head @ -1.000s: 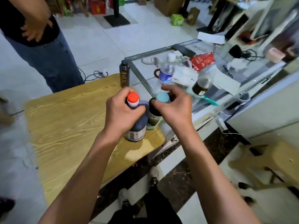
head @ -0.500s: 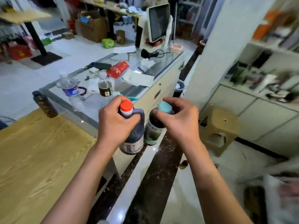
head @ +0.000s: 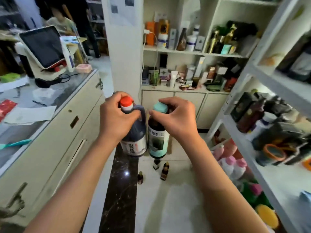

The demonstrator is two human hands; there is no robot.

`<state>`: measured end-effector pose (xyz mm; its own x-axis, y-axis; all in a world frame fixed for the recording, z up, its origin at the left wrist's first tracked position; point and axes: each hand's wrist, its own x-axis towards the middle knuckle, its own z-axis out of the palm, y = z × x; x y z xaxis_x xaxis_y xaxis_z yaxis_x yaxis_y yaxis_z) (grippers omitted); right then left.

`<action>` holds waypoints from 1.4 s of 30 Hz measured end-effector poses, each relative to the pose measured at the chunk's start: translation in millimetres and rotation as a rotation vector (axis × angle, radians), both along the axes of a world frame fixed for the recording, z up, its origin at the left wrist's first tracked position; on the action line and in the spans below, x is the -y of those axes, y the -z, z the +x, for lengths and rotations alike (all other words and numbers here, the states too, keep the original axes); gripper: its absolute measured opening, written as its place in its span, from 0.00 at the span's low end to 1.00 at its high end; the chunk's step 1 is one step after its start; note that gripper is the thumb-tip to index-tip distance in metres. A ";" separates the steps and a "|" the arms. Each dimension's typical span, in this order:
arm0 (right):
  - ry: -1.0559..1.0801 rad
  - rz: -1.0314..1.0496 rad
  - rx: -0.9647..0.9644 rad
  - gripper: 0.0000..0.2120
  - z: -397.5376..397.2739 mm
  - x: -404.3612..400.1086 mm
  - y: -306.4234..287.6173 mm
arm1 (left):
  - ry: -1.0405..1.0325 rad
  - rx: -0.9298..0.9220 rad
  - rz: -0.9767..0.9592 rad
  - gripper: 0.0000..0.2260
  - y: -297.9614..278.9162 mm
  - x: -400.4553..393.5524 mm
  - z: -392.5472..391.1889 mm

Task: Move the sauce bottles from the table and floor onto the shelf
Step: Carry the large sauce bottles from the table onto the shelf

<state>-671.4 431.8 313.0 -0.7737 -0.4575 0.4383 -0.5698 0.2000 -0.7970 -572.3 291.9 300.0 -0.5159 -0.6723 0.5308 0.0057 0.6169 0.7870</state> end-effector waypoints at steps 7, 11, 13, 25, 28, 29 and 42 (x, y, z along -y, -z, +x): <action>0.198 -0.088 0.069 0.21 -75.1 -95.2 -20.7 | 0.231 -0.045 -0.016 0.14 -23.4 -46.8 -105.5; 0.262 -0.119 0.061 0.21 -107.9 -134.4 -33.3 | 0.366 -0.091 -0.020 0.15 -37.8 -71.2 -164.2; 0.283 -0.130 0.049 0.21 -123.7 -148.4 -41.9 | 0.438 -0.112 -0.002 0.16 -45.1 -83.3 -193.8; 0.569 -0.194 -0.165 0.17 -238.4 -175.8 -111.4 | 0.829 -0.351 -0.024 0.26 -106.0 -134.5 -383.4; 0.678 -0.184 -0.185 0.17 -270.1 -183.5 -129.0 | 0.869 -0.374 -0.010 0.23 -122.3 -139.4 -431.3; 0.716 -0.181 -0.191 0.17 -279.7 -187.1 -133.9 | 0.881 -0.367 0.002 0.23 -127.4 -142.1 -445.1; 1.120 -0.185 -0.247 0.12 -391.9 -249.1 -174.0 | 1.104 -0.421 0.121 0.19 -167.2 -193.7 -599.2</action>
